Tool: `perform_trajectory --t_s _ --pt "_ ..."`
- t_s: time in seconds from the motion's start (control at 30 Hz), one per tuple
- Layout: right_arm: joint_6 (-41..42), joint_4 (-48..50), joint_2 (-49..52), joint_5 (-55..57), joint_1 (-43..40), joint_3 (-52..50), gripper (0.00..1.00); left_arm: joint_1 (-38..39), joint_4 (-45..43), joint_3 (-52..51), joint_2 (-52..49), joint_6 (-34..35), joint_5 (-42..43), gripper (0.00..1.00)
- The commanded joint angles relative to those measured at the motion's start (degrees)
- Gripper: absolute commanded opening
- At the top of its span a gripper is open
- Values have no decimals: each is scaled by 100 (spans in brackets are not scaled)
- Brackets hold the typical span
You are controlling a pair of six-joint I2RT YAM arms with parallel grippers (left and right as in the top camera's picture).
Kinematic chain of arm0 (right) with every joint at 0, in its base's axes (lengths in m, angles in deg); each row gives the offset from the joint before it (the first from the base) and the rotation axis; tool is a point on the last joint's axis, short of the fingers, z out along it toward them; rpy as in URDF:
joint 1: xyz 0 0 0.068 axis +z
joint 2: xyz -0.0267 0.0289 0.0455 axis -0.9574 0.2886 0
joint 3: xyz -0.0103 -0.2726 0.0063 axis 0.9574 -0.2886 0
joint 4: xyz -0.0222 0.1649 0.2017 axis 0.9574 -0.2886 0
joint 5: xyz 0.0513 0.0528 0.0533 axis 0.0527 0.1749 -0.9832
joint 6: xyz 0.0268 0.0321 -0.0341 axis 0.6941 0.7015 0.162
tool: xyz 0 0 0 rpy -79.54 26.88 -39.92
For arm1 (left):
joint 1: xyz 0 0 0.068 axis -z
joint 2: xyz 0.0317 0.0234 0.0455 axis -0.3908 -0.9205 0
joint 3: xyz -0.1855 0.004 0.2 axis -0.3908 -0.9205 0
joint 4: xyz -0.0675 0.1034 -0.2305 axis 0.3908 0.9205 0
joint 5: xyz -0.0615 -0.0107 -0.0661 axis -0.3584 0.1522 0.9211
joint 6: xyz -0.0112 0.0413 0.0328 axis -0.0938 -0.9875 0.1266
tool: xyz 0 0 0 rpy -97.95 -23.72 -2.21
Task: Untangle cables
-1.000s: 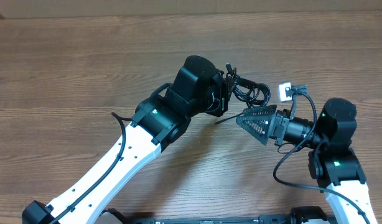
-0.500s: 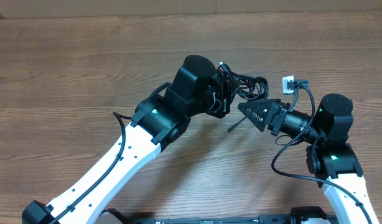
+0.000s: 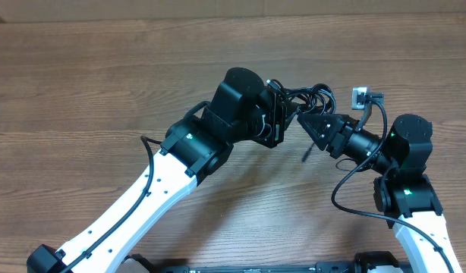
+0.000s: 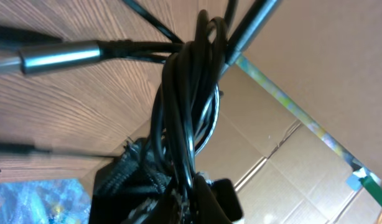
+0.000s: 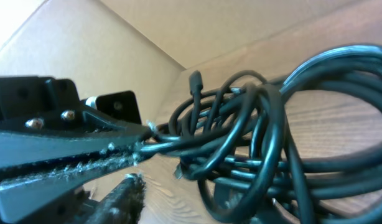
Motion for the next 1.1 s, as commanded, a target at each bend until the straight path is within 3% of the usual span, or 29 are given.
perform_trajectory --t_s 0.0,0.27,0.33,0.4,0.47,0.7,0.87,1.07 --pt "-17 168 -13 140 37 127 33 96 -24 151 103 59 199 4" --pt "-15 225 4 205 37 127 33 96 -24 151 103 57 286 4" --pt "-17 225 7 251 37 127 27 101 -24 151 103 57 315 4" --pt "-15 227 7 267 37 127 10 101 -22 151 103 55 326 4" --pt "-15 223 7 264 37 127 4 101 -22 151 103 55 323 4" --pt "-17 114 7 214 37 127 4 90 -20 151 103 55 197 4" --pt "-59 -11 7 -59 37 127 4 79 -15 151 103 -155 -426 4" --pt "-192 -11 7 -654 37 127 4 79 -17 151 101 -1517 -1849 4"
